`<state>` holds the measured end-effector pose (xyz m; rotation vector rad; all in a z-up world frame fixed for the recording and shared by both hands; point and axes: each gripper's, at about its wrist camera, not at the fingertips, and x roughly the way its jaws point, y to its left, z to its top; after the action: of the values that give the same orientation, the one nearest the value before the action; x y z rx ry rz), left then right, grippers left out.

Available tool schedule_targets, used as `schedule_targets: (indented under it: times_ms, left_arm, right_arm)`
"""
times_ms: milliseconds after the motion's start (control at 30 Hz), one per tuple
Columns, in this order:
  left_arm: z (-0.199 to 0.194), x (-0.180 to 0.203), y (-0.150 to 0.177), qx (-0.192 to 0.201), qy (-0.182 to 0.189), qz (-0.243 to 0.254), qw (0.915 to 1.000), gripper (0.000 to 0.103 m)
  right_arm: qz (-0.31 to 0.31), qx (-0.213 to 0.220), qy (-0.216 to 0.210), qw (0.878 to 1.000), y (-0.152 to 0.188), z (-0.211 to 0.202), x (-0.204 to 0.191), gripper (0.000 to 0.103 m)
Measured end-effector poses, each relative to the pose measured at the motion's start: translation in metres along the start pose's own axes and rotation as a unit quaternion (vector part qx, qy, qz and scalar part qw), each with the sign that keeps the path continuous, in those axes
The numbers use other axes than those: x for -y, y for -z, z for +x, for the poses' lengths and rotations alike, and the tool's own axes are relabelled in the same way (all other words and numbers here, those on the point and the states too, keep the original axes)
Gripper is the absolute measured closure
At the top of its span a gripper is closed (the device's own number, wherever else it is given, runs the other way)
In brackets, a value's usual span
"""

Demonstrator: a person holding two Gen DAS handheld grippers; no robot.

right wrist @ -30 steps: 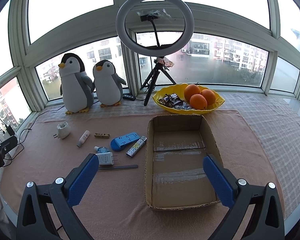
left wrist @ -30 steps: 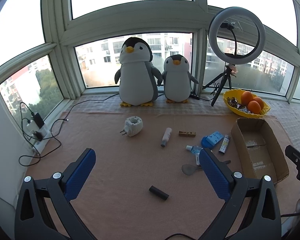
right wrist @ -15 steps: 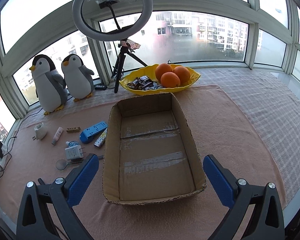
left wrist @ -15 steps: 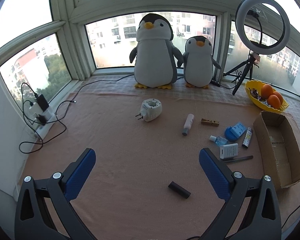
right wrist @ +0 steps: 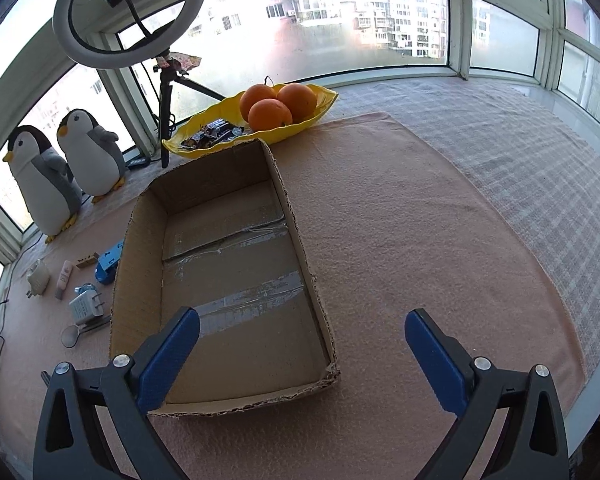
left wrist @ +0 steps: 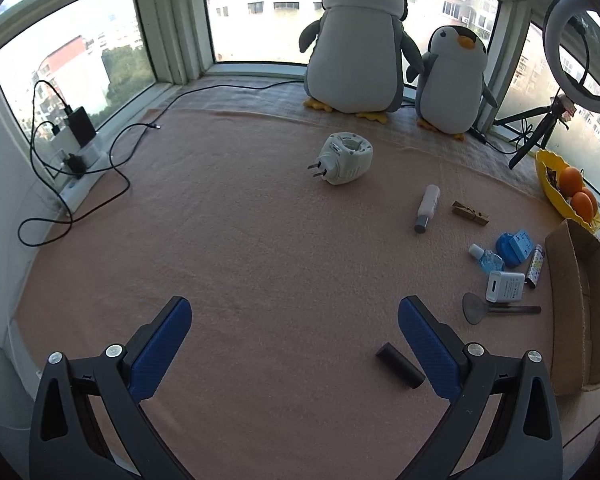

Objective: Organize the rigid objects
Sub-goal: 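Move the left gripper to the black cylinder and close on it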

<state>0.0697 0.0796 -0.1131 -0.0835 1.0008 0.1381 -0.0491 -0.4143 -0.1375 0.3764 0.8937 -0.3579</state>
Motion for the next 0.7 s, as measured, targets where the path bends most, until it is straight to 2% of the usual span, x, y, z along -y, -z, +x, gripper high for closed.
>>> schedule_targets:
  times_ms: [267,367,433,533,600,700]
  left_arm:
    - [0.009,0.013,0.011,-0.026,0.013,0.003,0.9996,0.001]
    - [0.015,0.021,0.016,-0.042,0.02,0.009,0.9989,0.001]
    - [0.019,0.027,0.021,-0.052,0.022,0.014,0.9983,0.001]
    - [0.025,0.032,0.025,-0.072,0.03,0.01,0.9969,0.001]
    - [0.028,0.036,0.028,-0.083,0.032,0.005,0.996,0.001]
    - [0.034,0.041,0.031,-0.098,0.034,-0.005,0.9946,0.005]
  right_arm:
    - [-0.009,-0.028,-0.006,1.0,0.002,0.025,0.001,0.018]
    - [-0.007,-0.038,-0.008,0.999,0.004,0.033,0.003,0.028]
    - [-0.008,-0.046,-0.009,0.999,0.005,0.039,0.003,0.042]
    - [-0.01,-0.059,-0.01,0.998,0.009,0.048,0.003,0.055]
    - [-0.011,-0.065,-0.011,0.998,0.011,0.052,0.002,0.063]
    - [-0.011,-0.063,-0.009,0.998,0.013,0.053,0.003,0.066]
